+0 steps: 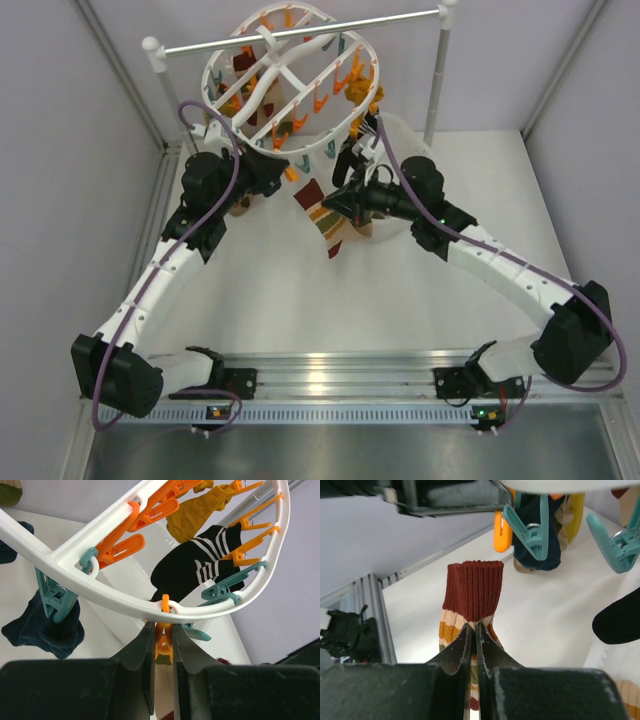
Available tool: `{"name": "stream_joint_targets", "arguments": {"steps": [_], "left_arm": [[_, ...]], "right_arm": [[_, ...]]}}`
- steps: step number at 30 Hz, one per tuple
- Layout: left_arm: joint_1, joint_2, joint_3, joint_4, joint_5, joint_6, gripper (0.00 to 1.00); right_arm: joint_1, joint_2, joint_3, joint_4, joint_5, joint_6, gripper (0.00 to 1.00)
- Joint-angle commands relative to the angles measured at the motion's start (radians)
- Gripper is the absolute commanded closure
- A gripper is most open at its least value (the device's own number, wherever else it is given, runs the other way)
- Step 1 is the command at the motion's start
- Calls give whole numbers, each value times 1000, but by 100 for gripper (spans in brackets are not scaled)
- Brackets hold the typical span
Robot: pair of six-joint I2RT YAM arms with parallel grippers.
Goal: Clip the socks to the hanger
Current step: Clamp the sock onto the hanger.
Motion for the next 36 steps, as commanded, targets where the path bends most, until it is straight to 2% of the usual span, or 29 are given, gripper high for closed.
{"name": "stream_joint_targets", "arguments": {"steps": [1, 8, 36], "left_arm": [[12, -13, 50, 120, -25, -21, 100], [14, -21, 41, 123, -14, -25, 100], [14, -9, 33, 141, 44, -56, 100]], "right_arm": [[29, 59, -10, 155, 72, -43, 100], [27, 171, 36, 247, 65, -44, 100], [-16, 255, 155, 304, -1, 77, 100]]}}
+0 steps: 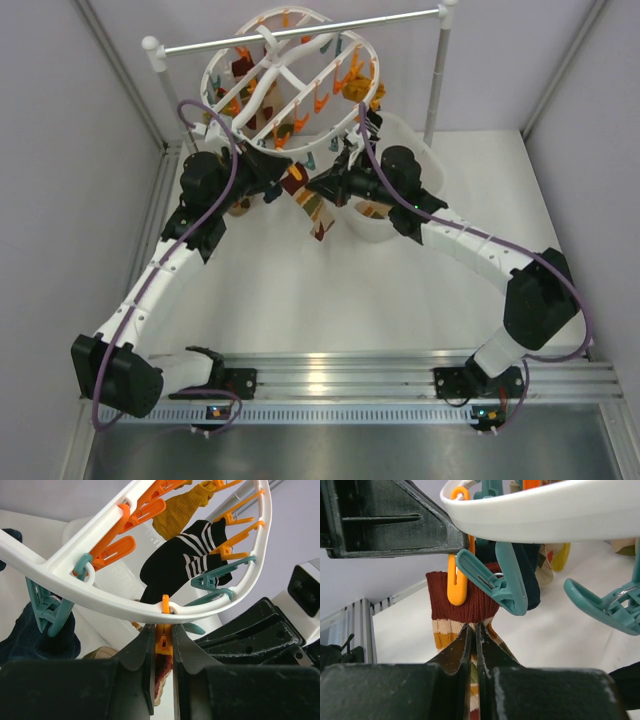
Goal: Clip the socks to the hanger
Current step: Clamp the sock onto the hanger.
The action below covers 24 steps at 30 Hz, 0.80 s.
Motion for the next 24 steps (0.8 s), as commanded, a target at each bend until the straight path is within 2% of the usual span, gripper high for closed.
{"name": "stream_joint_targets", "arguments": {"steps": [1, 4, 5, 8, 9, 12, 20, 24], "left_arm": [[11, -8, 33, 112, -6, -19, 100], [11, -11, 33, 111, -12, -24, 89], [13, -13, 33, 108, -14, -22, 81], [13, -19, 30, 94, -32, -24, 67], [11, -19, 30, 89, -44, -24, 57], [13, -30, 30, 76, -66, -15, 43], [14, -82, 36, 46, -115, 79, 34], [17, -117, 21, 5, -130, 117, 33]], "right_arm": [[-9, 18, 79, 74, -13, 24, 100], [-11, 32, 98, 77, -4, 30, 100], [-11, 35, 102, 80, -1, 30, 100], [-11, 35, 111, 85, 9, 28, 100], [-9, 34, 113, 85, 10, 30, 100], [-9, 29, 110, 82, 10, 27, 100], [-9, 20, 93, 64, -2, 8, 100], [-9, 4, 89, 24, -4, -31, 84]]}}
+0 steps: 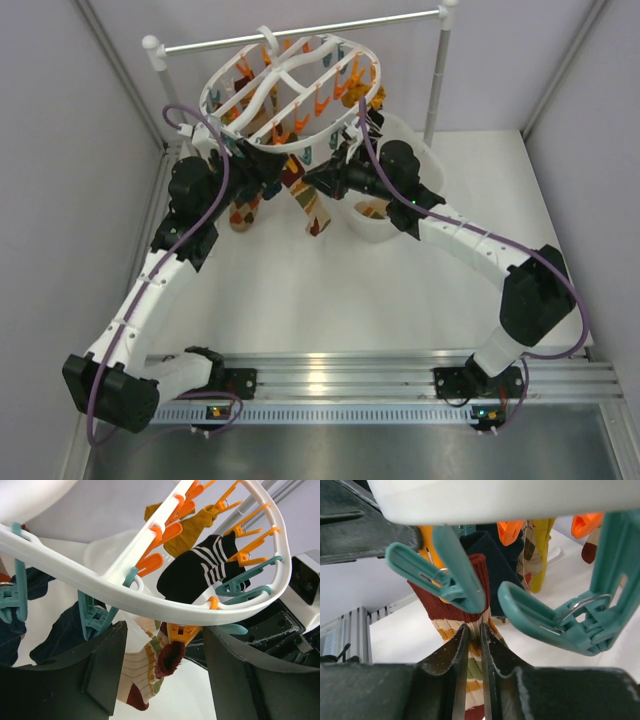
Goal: Clip the socks to the hanger
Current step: Clamp the sock onto the hanger.
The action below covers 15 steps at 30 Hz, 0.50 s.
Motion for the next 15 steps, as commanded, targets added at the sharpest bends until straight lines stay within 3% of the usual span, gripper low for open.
{"name": "stream_joint_targets", "arguments": {"steps": [1, 3, 7, 15], "left_arm": [[17, -55, 18, 20, -70, 52, 33], [29, -61, 13, 9, -79, 53, 33], [56, -63, 17, 10, -55, 56, 34], [76, -69, 13, 9, 27, 73, 34]], "right_arm": [[-10, -45, 20, 0, -8, -53, 82], [-10, -62, 12, -56, 7, -102, 73], [-17, -126, -37, -96, 56, -165, 63], [-27, -146, -31, -44, 73, -226, 57]]}}
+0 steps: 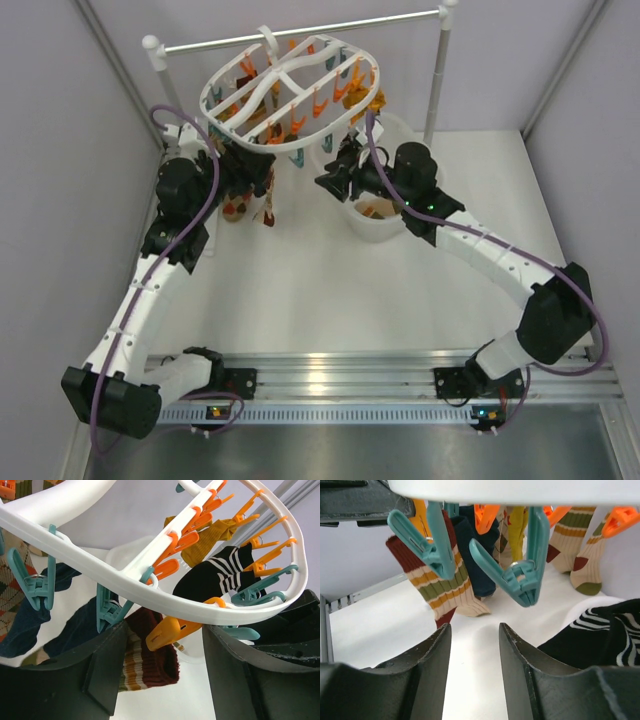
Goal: Clip the socks to the hanger
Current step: Clamp the sock onto the hanger.
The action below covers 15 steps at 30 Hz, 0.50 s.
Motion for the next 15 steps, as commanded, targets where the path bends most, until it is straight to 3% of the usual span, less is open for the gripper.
{"name": "stream_joint_targets", "arguments": {"steps": [1, 9, 15], "left_arm": [[10, -23, 13, 54, 23, 12, 34], [10, -37, 27, -10, 29, 37, 30], [26, -78, 10, -59, 41, 92, 26]], "right_arm": [[-8, -10, 41, 67, -8, -41, 57], [4, 59, 104, 177, -64, -9, 49], [18, 102, 152, 206, -74, -15, 49]]}}
